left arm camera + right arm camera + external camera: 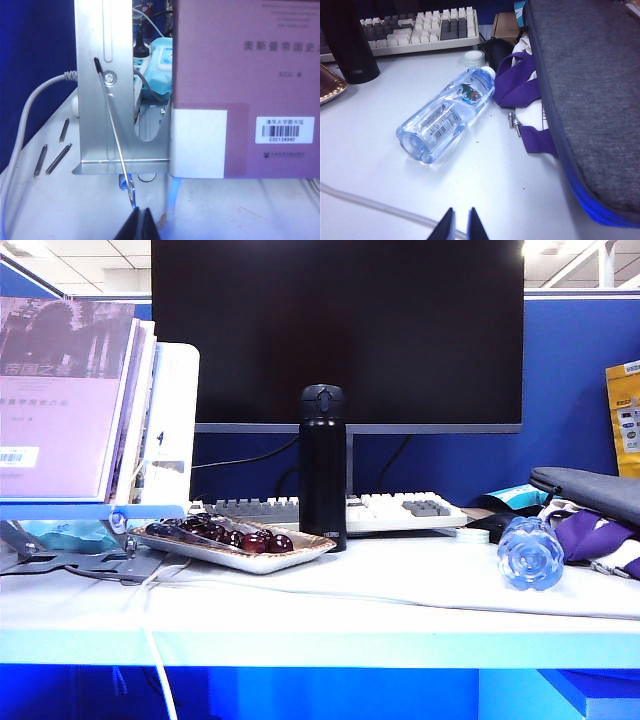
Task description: Pick up the mineral water bottle and place it vertically to the right of the black thermos cup.
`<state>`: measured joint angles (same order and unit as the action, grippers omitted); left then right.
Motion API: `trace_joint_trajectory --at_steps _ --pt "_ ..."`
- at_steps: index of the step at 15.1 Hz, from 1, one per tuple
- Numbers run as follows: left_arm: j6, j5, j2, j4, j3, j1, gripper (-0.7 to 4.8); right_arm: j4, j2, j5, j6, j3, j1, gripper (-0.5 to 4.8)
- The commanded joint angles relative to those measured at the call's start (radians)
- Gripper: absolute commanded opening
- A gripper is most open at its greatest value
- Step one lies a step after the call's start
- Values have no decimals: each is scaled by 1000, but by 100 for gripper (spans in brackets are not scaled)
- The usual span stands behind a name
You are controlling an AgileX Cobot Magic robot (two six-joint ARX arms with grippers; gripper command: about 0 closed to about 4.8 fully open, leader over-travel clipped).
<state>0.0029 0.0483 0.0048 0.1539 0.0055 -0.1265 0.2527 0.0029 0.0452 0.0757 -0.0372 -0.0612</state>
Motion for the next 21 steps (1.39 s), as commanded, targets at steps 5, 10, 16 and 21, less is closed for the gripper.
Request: trace_joint_trajectory --at_steps 5,10,16,21 --pt "-3 0 -3 13 0 0 -5 13 0 -2 3 -3 -1 50" --pt "-3 0 -3 13 0 0 -5 13 0 -2 3 -3 -1 50" --pt "-3 0 -3 13 0 0 -5 -134 0 54 282 -39 -1 49" --pt "-3 0 -3 13 0 0 -5 -63 208 88 291 -458 -1 49"
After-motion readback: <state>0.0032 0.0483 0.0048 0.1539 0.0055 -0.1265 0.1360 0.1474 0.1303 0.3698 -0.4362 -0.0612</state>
